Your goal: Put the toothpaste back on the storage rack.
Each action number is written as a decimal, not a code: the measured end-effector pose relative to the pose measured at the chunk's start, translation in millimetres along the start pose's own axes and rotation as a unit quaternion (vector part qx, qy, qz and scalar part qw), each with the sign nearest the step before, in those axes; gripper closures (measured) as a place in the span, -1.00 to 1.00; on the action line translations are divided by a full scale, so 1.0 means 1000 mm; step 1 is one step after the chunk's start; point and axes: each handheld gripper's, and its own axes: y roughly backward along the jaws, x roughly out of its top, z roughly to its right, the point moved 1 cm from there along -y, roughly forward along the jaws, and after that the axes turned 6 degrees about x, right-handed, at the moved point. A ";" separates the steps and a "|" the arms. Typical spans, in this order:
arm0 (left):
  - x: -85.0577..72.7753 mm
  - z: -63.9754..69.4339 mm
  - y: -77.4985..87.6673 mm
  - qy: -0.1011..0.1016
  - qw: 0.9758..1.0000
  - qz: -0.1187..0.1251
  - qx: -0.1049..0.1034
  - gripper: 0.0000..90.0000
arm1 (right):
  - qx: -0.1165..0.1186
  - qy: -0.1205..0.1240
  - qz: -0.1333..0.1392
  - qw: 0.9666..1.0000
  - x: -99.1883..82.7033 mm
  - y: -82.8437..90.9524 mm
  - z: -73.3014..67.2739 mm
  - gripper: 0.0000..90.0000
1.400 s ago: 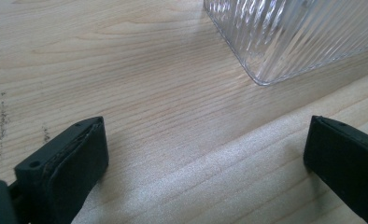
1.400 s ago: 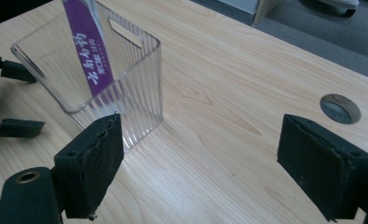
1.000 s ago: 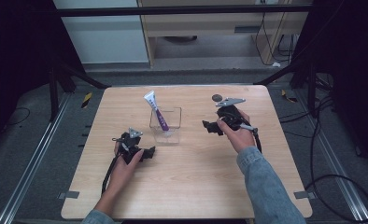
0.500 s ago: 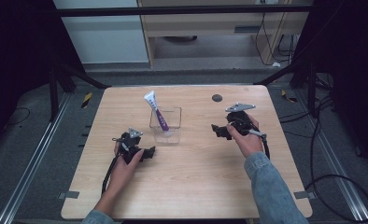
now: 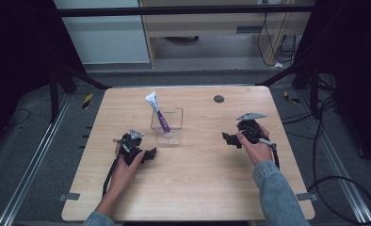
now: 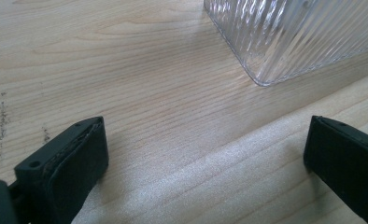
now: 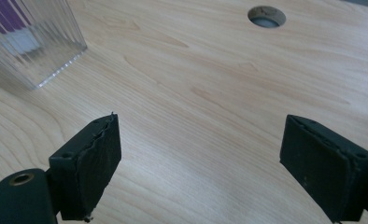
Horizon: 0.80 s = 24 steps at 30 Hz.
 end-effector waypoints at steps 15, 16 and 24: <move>0.000 0.000 0.000 0.000 1.000 0.000 0.000 -1.00 | -0.010 -0.023 -0.026 0.999 -0.032 -0.008 0.014 -0.72; 0.000 0.000 0.000 0.000 1.000 0.000 0.000 -1.00 | -0.012 -0.024 -0.028 0.999 -0.033 -0.008 0.015 -0.72; 0.000 0.000 0.000 0.000 1.000 0.000 0.000 -1.00 | -0.025 -0.043 -0.027 0.998 -0.043 -0.012 0.030 -0.72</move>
